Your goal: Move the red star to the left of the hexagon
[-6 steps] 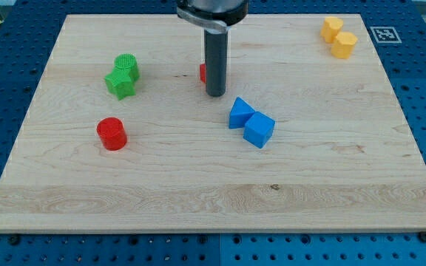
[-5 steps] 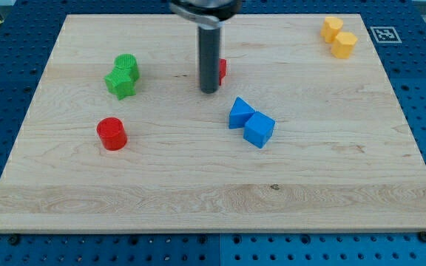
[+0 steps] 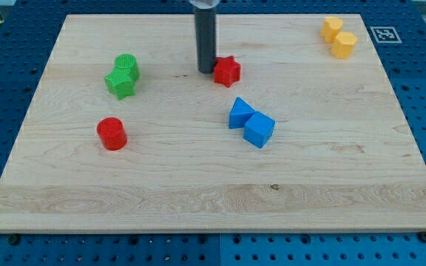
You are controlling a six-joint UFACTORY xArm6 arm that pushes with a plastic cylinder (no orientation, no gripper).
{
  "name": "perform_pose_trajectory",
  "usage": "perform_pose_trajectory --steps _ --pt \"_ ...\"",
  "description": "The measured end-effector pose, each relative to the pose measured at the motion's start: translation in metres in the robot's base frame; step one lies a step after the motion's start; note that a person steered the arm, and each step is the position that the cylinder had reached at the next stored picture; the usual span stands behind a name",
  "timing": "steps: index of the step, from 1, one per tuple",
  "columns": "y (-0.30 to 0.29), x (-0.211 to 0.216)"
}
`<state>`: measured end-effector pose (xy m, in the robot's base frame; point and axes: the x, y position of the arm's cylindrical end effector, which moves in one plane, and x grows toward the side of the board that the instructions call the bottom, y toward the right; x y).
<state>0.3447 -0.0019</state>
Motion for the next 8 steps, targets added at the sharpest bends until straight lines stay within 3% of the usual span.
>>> perform_pose_trajectory --steps 3,6,7,8 --pt "0.015 -0.006" --pt "0.080 -0.008" --pt "0.081 -0.025" --pt "0.054 -0.011"
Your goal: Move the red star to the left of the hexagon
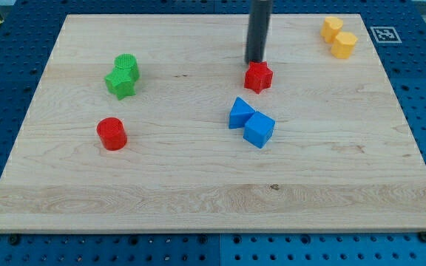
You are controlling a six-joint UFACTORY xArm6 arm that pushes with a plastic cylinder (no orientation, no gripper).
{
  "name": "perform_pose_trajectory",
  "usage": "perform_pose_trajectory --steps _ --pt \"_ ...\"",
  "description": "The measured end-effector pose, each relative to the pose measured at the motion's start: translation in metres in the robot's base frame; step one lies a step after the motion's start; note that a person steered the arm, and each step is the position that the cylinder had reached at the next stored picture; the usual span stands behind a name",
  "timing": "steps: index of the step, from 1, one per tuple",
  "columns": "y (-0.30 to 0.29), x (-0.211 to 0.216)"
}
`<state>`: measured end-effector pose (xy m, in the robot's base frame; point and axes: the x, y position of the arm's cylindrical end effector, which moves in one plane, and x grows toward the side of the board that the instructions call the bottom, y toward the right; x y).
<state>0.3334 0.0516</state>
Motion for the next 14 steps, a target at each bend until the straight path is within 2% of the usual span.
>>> perform_pose_trajectory --steps 1,2,3,5,7,11,12,13,14 --pt "-0.048 0.020" --pt "-0.031 0.061" --pt "0.006 0.070" --pt "0.047 0.057" --pt "0.049 0.052" --pt "0.072 0.012" --pt "0.051 0.037" --pt "-0.004 0.037" --pt "-0.003 0.002"
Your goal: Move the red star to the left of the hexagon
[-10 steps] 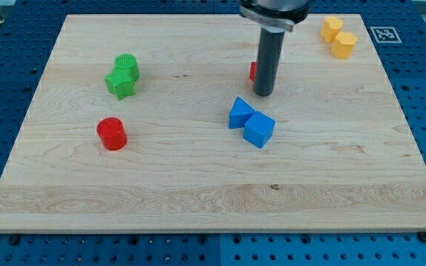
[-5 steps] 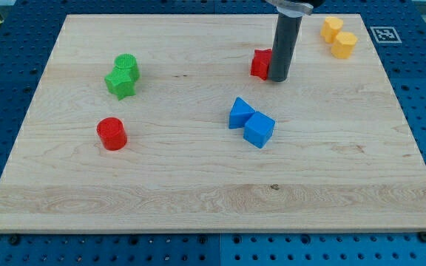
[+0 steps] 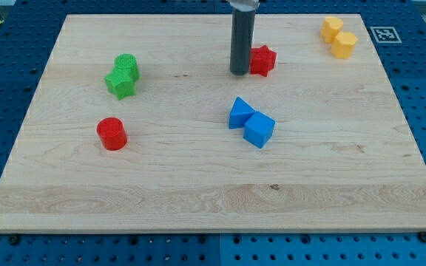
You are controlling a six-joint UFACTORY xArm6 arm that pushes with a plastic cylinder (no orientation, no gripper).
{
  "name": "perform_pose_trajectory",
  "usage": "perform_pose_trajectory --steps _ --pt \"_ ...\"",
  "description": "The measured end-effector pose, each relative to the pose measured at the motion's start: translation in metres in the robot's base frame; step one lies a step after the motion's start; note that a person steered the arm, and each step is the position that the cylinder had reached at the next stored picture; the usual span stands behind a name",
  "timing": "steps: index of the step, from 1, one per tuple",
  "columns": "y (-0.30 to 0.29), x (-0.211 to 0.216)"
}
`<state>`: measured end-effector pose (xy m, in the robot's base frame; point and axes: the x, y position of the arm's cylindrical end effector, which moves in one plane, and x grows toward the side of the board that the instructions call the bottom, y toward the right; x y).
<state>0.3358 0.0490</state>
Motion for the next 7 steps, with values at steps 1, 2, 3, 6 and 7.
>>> perform_pose_trajectory --steps 1,2,3,6,7 --pt "0.020 -0.014" --pt "0.024 -0.007" --pt "0.024 0.030" --pt "0.035 0.032" --pt "0.035 0.030"
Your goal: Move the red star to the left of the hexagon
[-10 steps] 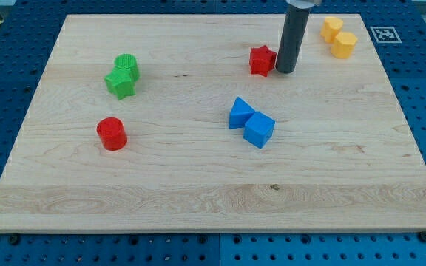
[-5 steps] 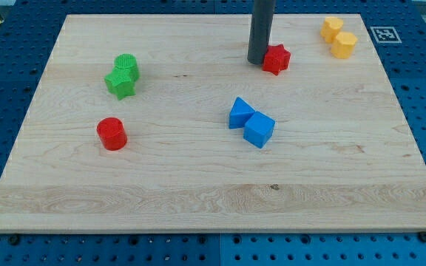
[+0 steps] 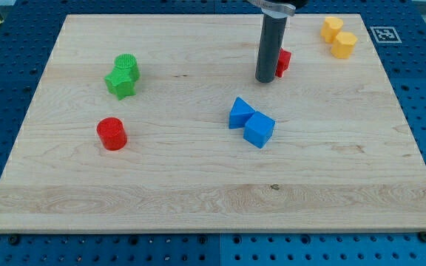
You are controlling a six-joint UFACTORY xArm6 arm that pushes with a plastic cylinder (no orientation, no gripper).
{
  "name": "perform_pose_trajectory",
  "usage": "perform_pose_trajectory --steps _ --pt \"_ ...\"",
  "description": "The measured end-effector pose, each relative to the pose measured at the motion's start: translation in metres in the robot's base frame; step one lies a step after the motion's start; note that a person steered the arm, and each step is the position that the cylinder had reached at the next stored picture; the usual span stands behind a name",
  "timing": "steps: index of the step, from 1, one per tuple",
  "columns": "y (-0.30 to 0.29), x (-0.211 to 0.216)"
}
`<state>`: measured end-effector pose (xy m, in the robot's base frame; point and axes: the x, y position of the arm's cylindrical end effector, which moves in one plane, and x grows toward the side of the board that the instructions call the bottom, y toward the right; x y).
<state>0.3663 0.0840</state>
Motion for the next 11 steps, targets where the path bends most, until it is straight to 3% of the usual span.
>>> perform_pose_trajectory --steps 4,5,7,11 --pt "0.008 -0.028" --pt "0.009 -0.003" --pt "0.013 -0.029" --pt "0.037 -0.031"
